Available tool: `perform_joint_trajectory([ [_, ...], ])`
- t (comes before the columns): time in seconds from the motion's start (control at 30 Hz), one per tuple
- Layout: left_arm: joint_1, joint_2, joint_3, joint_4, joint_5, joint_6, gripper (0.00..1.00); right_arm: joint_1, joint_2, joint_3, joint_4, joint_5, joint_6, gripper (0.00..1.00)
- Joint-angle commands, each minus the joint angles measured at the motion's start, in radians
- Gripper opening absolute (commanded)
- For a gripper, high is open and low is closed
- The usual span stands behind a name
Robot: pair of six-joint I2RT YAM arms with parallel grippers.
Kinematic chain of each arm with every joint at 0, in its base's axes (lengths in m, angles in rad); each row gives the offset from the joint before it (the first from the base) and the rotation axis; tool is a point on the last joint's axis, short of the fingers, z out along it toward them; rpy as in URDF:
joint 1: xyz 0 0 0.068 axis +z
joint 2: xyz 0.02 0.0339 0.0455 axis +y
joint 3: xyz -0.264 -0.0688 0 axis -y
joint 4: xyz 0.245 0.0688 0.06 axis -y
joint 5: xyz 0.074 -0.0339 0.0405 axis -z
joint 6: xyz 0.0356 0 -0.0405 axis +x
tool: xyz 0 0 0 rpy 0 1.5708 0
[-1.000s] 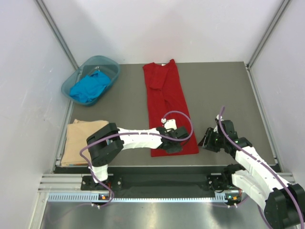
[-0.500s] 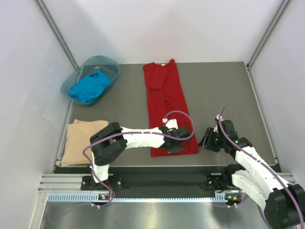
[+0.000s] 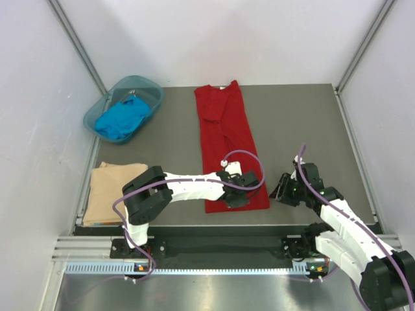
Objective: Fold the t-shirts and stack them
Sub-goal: Fold the tshirt
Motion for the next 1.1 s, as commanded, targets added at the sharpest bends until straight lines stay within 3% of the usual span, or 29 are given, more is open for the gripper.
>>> perform_joint_trajectory([
  [0.0,-0.009,-0.055,0.013,-0.056,-0.039,-0.008,0.0,0.014,-0.007,-0.003,0.039,-0.004,-0.003,0.4],
  [0.87,-0.022,-0.052,-0.063,-0.04,-0.029,-0.032,0.0,0.019,0.096,-0.094,0.179,-0.142,0.033,0.36],
  [0.97,-0.02,-0.048,-0.07,-0.04,-0.027,-0.032,0.0,0.017,0.098,-0.101,0.174,-0.133,0.031,0.26],
  [1.0,-0.02,-0.045,-0.071,-0.039,-0.026,-0.032,0.0,0.017,0.095,-0.101,0.17,-0.125,0.031,0.16],
  [1.07,-0.022,-0.043,-0.073,-0.045,-0.023,-0.031,0.0,0.017,0.081,-0.098,0.147,-0.108,0.031,0.03],
])
